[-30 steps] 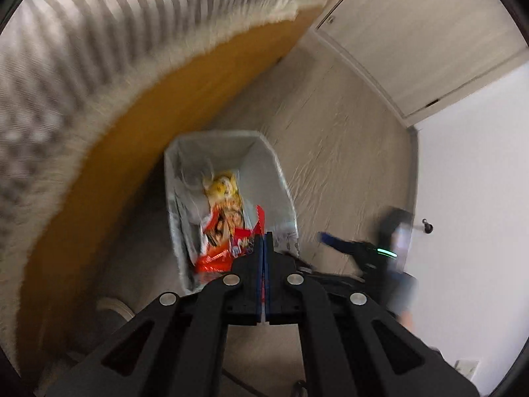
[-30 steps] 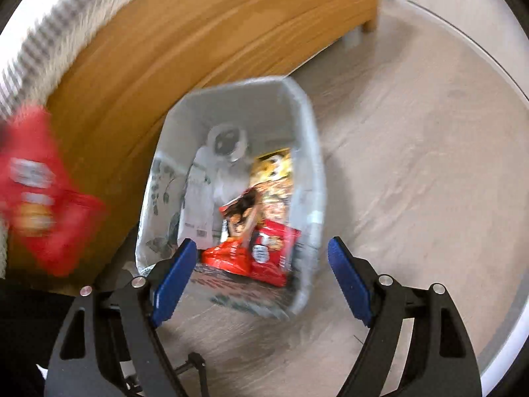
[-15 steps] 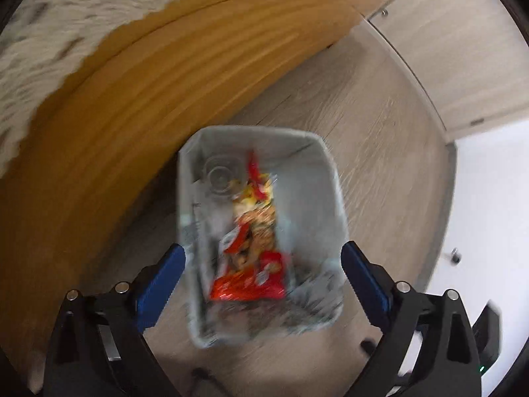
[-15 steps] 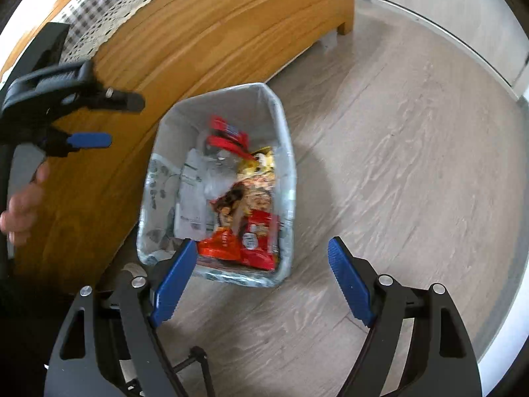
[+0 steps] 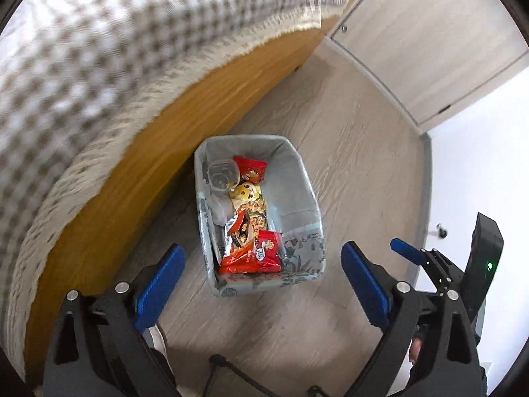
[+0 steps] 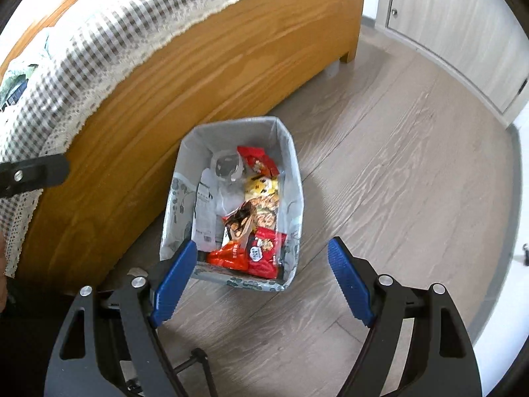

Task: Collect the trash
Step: 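Move both tools back over the trash on the blanket, then grasp a clear plastic bag with the right gripper while the left grasps white tissue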

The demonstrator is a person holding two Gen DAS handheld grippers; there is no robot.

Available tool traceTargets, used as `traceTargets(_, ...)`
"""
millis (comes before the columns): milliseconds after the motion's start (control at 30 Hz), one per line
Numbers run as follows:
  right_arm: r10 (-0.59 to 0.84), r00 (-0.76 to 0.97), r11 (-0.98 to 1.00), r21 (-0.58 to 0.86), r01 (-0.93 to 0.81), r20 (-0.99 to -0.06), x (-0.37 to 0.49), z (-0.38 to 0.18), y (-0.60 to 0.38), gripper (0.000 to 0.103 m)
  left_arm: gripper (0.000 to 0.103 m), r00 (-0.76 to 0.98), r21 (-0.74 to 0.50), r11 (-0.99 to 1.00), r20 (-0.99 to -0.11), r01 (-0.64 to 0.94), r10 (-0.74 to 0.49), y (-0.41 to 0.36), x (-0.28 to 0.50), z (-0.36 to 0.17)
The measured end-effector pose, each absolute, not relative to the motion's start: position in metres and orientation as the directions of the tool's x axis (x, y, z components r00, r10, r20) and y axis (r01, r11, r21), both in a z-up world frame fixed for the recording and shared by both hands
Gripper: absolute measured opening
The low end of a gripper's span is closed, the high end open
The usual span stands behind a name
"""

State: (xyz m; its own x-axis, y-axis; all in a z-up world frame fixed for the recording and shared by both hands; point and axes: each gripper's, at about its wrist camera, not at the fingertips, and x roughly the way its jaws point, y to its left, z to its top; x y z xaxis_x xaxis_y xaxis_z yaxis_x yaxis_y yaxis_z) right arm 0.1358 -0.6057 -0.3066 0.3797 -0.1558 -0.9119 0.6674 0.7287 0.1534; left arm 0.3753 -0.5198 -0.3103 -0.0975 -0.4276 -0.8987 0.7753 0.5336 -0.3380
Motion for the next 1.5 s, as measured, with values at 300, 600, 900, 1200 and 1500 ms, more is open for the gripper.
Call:
traceTargets(300, -0.321, 0.439, 0.783, 0.025, 0.621, -0.839, 0.160, -0.206, -0.582, 0.078, 0.092, 0.097, -0.466, 0.527, -0.677, 0.710, -0.730, -0.415, 0.397, -0.200)
traceTargets(600, -0.255, 0.664, 0.937, -0.011, 0.348, -0.703, 0.296, -0.120, -0.471, 0.078, 0.096, 0.623, -0.171, 0.779, -0.509, 0.604, -0.594, -0.266, 0.493, -0.123)
traceTargets(900, 0.049, 0.731, 0.996, 0.083, 0.011, -0.680, 0.520, -0.135, -0.309, 0.062, 0.095, 0.779, -0.305, 0.925, -0.513, 0.228, -0.361, -0.095, 0.608, -0.146)
traceTargets(1200, 0.154, 0.652, 0.968, 0.246, 0.051, -0.742, 0.647, -0.171, -0.257, 0.017, 0.095, 0.800, -0.320, 0.940, -0.529, 0.120, -0.282, -0.043, 0.636, -0.155)
traceTargets(1500, 0.040, 0.837, 0.935, 0.317, 0.162, -0.545, 0.568, -0.110, -0.295, 0.014, 0.095, 0.811, -0.189, 0.975, -0.548, 0.117, -0.203, -0.055, 0.633, -0.162)
